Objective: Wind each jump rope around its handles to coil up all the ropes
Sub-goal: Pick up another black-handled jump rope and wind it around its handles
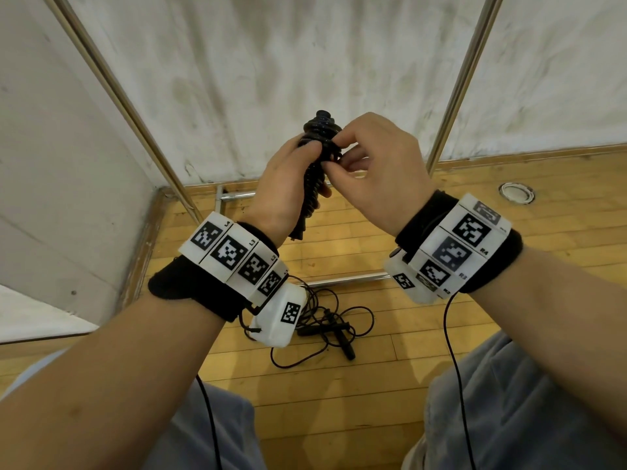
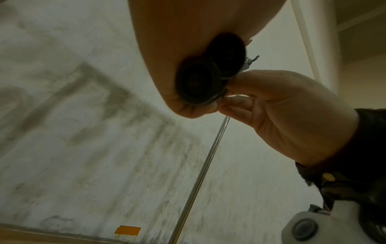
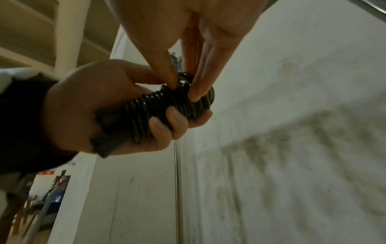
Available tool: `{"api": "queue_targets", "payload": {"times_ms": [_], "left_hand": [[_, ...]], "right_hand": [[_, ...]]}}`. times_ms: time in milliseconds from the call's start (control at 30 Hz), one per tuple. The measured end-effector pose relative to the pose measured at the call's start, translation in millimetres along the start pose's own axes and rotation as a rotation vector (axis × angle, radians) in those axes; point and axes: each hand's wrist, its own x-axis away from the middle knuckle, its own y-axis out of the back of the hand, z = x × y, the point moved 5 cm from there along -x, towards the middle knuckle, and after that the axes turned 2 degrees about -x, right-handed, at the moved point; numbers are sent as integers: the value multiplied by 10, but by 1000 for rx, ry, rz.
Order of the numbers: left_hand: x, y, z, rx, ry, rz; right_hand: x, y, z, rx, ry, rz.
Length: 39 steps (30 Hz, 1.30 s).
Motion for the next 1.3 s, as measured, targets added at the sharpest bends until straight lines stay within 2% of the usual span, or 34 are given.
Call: {"api": "queue_targets", "payload": {"times_ms": [133, 367, 500, 567, 633, 700, 833, 1000, 1133, 1300], "left_hand": [[-11, 23, -11, -118, 40, -68], [38, -38, -45, -140, -79, -125], [79, -62, -37, -176, -136, -171], [82, -41, -20, -204, -162, -207], [89, -18, -16, -260, -210, -229], [98, -24, -14, -311, -279, -214], [85, -18, 14, -455, -376, -215], [45, -2, 46, -594, -403, -190], [78, -34, 24, -537, -408, -197], [66, -49, 95, -461, -335, -180]], "right_hand": [[25, -6, 54, 96, 68, 3], [15, 45, 46, 192, 104, -45], [53, 5, 31, 171, 88, -57], [42, -32, -23, 23, -14, -19], [26, -71, -122, -226, -242, 20], [37, -89, -212, -420, -438, -10], [87, -172, -312, -658, -679, 17], [69, -161, -439, -636, -789, -6], [33, -77, -594, -676, -852, -57], [88, -250, -498, -653, -768, 122]]}}
